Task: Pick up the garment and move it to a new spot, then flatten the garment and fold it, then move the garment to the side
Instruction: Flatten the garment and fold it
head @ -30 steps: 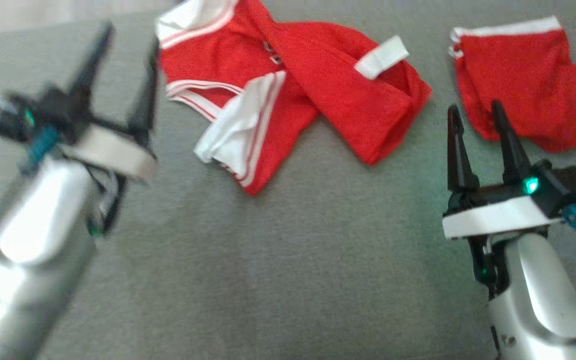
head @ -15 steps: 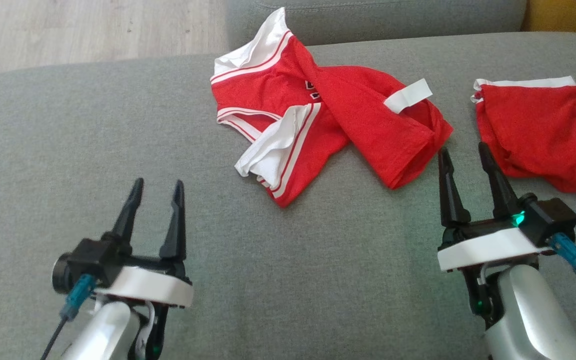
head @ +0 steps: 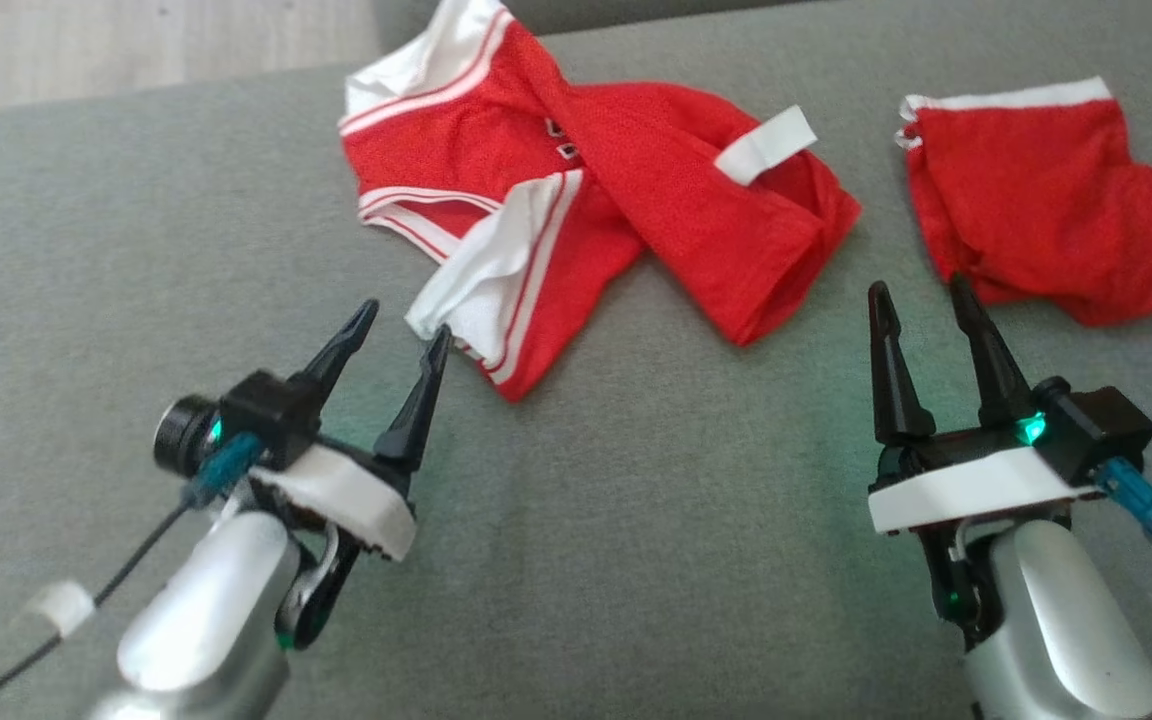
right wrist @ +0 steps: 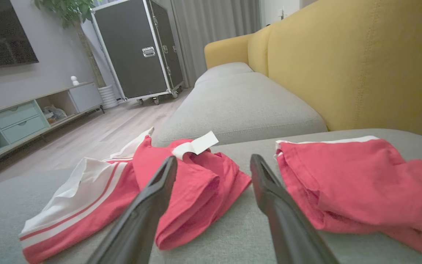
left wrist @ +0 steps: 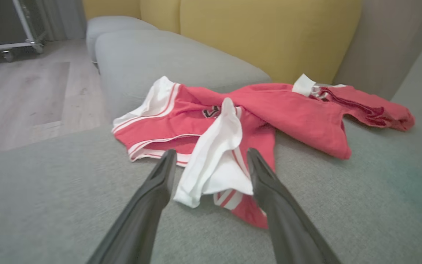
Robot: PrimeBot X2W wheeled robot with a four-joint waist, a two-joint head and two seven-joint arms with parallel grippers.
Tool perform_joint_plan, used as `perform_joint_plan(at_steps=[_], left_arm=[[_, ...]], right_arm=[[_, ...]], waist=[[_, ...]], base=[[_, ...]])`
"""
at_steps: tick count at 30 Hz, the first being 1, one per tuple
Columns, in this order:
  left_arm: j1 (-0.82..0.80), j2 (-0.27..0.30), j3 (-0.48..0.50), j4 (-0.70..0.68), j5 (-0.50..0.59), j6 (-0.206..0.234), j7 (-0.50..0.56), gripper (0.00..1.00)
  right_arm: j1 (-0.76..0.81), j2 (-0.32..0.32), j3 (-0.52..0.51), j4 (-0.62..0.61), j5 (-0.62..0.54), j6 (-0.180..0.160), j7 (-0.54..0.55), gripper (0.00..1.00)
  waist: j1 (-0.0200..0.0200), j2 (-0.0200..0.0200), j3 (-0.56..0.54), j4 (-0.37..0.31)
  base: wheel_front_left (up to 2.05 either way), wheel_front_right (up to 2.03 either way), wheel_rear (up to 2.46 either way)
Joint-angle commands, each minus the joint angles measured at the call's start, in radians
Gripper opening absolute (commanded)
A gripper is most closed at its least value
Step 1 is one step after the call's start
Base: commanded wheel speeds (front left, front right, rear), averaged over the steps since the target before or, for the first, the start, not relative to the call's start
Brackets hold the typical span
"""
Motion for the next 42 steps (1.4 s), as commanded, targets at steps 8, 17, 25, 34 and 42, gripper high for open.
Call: perform_joint_plan(at_steps=[8, 17, 25, 34, 42], left_arm=[[-0.172, 0.009, -0.002, 0.103, 0.022, -0.041, 0.089, 1.00], [-0.263, 0.021, -0.013, 0.226, 0.050, -0.031, 0.114, 1.00], [-0.283, 0.022, -0.021, 0.263, 0.059, -0.034, 0.074, 0.00], [-0.321, 0.089, -0.011, 0.219, 0.113, -0.005, -0.021, 0.00], [-0.352, 0.201, -0.024, 0.083, 0.183, -0.007, -0.053, 0.00]], right_arm=[[-0.060, 0.002, 0.018, -0.057, 0.018, -0.001, -0.006, 1.00], [-0.072, 0.002, 0.013, -0.073, 0.035, -0.001, -0.006, 1.00], [-0.070, 0.002, 0.011, -0.069, 0.037, -0.001, -0.006, 1.00], [-0.067, 0.002, 0.021, -0.055, 0.031, -0.001, -0.006, 1.00], [-0.051, 0.002, 0.035, -0.025, 0.033, -0.001, -0.006, 1.00]], waist=[[-0.0002, -0.0001, 0.081, -0.081], [-0.0002, -0.0001, 0.131, -0.128], [-0.0002, -0.0001, 0.119, -0.128], [-0.0002, -0.0001, 0.064, -0.095], [-0.0002, -0.0001, 0.008, -0.043]], base=[[0.00, 0.00, 0.00], [0.00, 0.00, 0.00], [0.00, 0.00, 0.00], [0.00, 0.00, 0.00], [0.00, 0.00, 0.00]])
